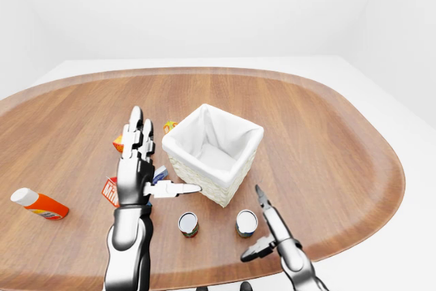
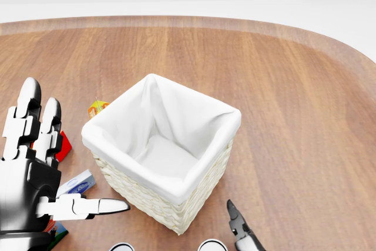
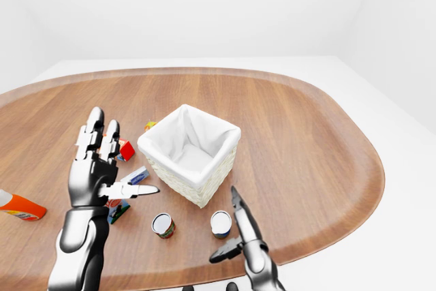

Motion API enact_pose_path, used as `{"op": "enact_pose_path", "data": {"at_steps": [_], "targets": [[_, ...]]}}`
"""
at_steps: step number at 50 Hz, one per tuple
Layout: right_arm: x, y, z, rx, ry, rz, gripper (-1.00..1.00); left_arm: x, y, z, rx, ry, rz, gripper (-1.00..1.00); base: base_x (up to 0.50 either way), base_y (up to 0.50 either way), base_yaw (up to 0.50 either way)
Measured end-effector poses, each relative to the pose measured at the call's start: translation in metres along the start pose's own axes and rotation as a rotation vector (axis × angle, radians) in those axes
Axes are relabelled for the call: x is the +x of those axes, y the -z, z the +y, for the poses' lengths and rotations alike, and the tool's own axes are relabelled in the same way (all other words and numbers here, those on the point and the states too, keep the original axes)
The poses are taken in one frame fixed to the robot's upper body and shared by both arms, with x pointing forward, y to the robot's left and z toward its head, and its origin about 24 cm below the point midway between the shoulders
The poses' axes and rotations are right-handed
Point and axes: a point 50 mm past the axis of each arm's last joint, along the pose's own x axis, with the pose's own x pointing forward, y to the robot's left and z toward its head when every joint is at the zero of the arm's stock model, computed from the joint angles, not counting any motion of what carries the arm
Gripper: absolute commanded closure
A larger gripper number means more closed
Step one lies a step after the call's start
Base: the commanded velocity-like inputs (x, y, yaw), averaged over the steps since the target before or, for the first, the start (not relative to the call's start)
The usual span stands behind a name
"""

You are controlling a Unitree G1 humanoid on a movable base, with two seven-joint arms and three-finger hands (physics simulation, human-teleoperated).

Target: Pick up the alphabet soup, and put it in the basket.

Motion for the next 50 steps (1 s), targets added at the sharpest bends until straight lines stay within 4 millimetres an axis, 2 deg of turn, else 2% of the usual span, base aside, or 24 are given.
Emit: {"op": "enact_pose_path", "data": {"at_steps": [50], "targets": [[0.017,0.005,0.008,0.009,-0.039,0.003,-1.00,0.000,0.001,-0.001,0.005,0.007,-0.002,-1.00,0.00,0.00,0.00]]}}
